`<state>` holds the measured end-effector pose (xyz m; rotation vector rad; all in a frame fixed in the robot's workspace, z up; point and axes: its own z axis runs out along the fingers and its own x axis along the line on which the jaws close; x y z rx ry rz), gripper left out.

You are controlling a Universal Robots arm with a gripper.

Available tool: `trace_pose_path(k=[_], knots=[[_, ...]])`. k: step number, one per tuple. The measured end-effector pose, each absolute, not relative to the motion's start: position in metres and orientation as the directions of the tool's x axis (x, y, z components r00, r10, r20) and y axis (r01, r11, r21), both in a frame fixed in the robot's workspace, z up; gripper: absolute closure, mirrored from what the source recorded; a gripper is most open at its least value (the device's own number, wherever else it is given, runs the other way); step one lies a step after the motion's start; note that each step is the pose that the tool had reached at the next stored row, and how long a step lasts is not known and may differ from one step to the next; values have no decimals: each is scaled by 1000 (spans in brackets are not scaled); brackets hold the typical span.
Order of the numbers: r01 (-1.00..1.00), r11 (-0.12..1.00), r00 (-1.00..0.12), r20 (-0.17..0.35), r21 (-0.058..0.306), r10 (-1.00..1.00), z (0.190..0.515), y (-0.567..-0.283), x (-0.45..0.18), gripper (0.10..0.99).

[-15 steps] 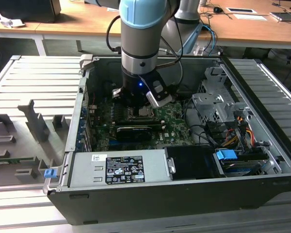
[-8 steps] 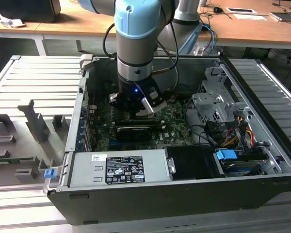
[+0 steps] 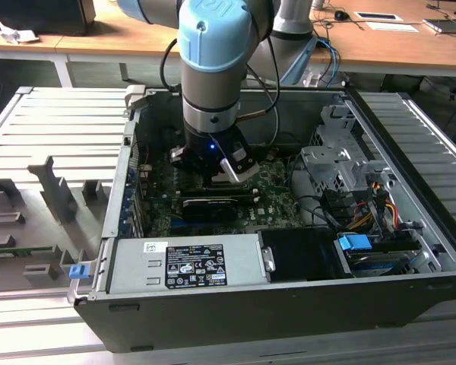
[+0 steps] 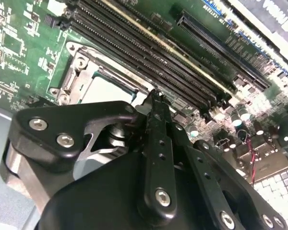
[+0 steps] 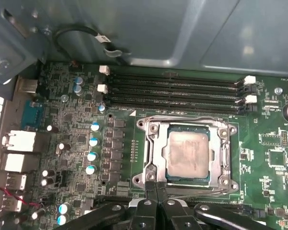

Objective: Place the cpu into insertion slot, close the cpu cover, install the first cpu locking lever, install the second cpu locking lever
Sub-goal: 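Install the second cpu locking lever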

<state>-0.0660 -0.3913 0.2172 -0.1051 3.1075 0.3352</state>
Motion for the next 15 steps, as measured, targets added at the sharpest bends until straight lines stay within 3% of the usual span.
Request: trace_pose_path(k=[15], knots=[[-69, 963, -998, -26, 259, -64, 202, -399, -75, 980]])
